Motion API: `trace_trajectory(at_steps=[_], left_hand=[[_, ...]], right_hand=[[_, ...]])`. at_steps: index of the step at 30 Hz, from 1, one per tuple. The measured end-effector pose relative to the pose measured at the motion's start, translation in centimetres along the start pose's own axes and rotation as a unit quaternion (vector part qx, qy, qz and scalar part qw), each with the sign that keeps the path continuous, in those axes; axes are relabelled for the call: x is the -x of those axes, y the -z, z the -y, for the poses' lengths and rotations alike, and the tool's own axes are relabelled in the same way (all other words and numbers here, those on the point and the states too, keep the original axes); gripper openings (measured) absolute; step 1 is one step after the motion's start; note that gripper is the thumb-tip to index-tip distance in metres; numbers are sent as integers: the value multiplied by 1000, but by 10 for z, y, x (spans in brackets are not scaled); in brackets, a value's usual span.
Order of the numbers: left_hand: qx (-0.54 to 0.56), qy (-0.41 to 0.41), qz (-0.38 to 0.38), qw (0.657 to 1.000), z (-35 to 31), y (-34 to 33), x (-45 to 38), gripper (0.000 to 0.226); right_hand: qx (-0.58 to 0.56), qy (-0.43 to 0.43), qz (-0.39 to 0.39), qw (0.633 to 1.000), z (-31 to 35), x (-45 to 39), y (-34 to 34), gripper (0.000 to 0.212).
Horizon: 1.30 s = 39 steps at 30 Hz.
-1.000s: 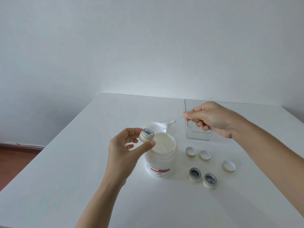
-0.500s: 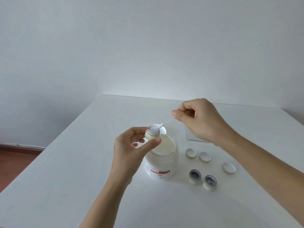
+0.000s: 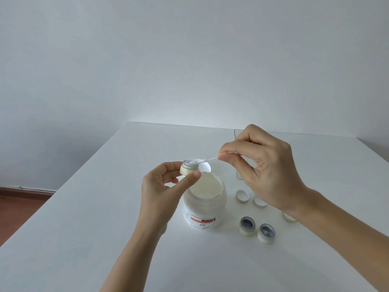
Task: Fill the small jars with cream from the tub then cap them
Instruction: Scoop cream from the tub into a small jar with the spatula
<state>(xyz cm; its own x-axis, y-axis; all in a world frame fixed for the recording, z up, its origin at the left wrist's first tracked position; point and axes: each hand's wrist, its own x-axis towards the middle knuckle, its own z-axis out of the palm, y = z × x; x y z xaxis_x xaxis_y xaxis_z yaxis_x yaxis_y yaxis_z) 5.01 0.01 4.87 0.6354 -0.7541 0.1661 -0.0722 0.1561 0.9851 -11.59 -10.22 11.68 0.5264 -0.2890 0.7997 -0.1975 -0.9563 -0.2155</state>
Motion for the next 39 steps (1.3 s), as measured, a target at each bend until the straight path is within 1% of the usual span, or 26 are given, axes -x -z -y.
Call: trace_trajectory(at_steps=[3,7,9,11,13,15,18,20,22,24,26,28,30,32,34,37,39], left_hand=[[-2,2,-2,1000,0,2,-1,37],[1,5,-3,1000,0,10,1,34],[22,-3,7,1000,1,15,2,38],[56,-10,17,998,1,19,3,38],[76,-12,25,997,0,22,4,38],[93,-11,36,995,1,23,5,36],[120,-5,49,992,1,23,6,38],[142,5,45,989,1,23,7,46],[153,10,42,987,1,25,8,49],[148,11,40,988,0,26,8,48],[138,14,36,990,0,27,8,49],[131,15,33,991,1,27,8,49],[127,15,31,991,0,26,8,43],[124,12,32,992,0,26,8,37],[119,8,37,992,0,27,8,33],[108,2,43,993,0,26,7,37],[91,-3,40,995,0,26,7,38]], right_hand=[[-37,-39,-5,999,0,0,2,5],[-81,-144,-17,986,-7,0,2,10],[-88,-195,3,977,-12,0,0,13],[-64,-214,50,973,-15,3,-4,13],[-27,-203,109,973,-15,5,-10,10],[4,-171,162,972,-13,6,-17,10],[70,-78,220,970,-9,2,-26,16],[119,-35,267,956,-8,-1,-32,22],[153,-25,307,939,-7,-3,-37,27],[159,-34,326,931,-6,-5,-41,30],[127,-71,336,931,-5,-6,-42,32],[82,-128,350,924,-6,-7,-41,38],[47,-176,365,913,-8,-7,-40,41],[18,-226,367,902,-10,-8,-38,38],[-4,-277,359,892,-15,-9,-35,38],[-27,-348,333,876,-25,-10,-31,42],[-47,-382,321,865,-30,-11,-28,37]])
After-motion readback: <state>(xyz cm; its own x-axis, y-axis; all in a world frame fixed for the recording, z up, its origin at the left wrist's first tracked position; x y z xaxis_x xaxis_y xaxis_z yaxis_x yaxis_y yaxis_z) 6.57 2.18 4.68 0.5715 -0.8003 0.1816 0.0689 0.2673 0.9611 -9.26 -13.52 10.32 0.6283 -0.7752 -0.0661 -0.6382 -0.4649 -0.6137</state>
